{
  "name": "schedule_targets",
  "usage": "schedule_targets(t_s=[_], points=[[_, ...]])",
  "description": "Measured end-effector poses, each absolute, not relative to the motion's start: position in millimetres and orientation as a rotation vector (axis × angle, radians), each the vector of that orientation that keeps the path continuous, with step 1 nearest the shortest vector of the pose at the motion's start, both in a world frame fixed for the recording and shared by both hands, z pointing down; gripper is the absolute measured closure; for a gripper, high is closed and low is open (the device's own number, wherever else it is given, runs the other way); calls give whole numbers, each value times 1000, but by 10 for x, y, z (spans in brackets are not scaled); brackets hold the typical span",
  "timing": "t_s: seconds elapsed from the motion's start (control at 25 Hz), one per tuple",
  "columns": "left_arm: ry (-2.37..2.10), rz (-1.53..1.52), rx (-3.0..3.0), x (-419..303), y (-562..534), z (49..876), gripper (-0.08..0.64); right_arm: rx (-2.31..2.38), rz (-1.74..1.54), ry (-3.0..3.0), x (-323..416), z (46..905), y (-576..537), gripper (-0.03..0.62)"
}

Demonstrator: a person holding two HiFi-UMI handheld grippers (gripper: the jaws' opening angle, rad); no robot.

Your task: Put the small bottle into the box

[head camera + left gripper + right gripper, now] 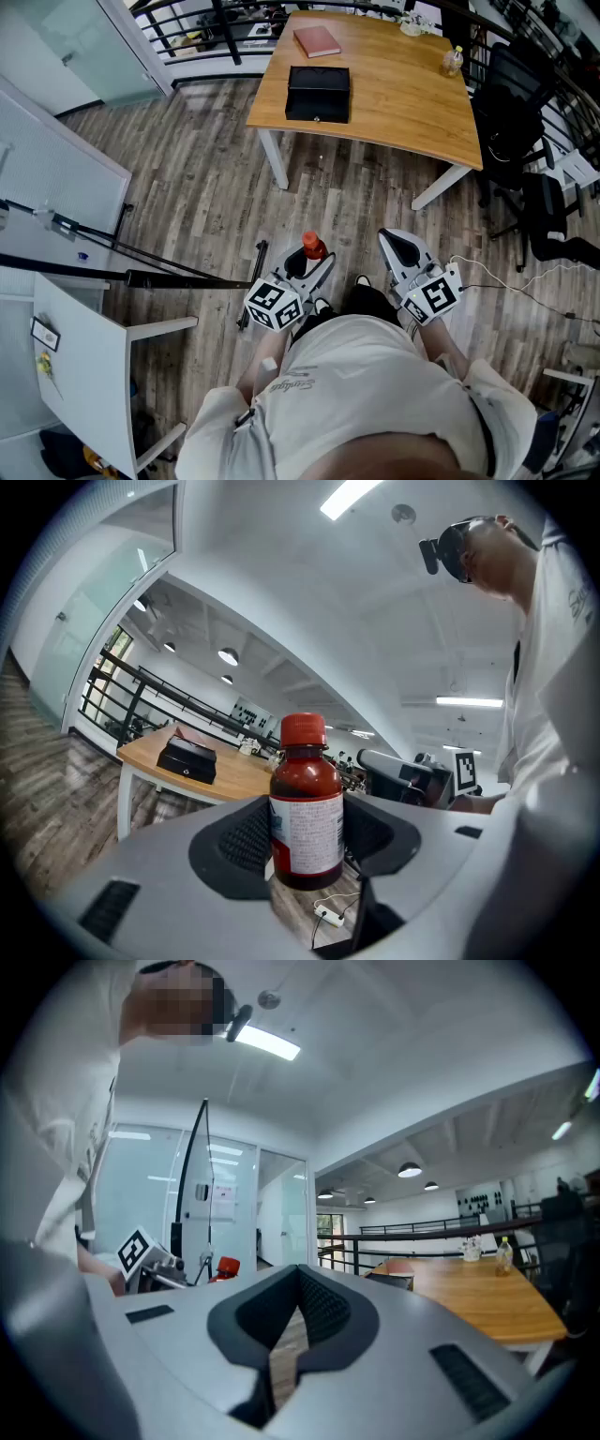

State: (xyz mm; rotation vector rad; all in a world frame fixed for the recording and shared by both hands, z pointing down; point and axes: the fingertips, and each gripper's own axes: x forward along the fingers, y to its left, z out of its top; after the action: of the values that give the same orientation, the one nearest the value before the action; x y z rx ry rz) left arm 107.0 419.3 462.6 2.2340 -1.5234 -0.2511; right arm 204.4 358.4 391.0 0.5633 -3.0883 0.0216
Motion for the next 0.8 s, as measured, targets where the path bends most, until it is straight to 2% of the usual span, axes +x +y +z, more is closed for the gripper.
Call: schedule_targets(t_s=[0.36,0.8], points=[[-1517,-274,2208,979,4098,4653,333,539,-194,-3008,1928,3938,3704,598],[-1582,-198,2182,748,3867,4704,333,479,-151,-3007,1657,4146,3334,597]])
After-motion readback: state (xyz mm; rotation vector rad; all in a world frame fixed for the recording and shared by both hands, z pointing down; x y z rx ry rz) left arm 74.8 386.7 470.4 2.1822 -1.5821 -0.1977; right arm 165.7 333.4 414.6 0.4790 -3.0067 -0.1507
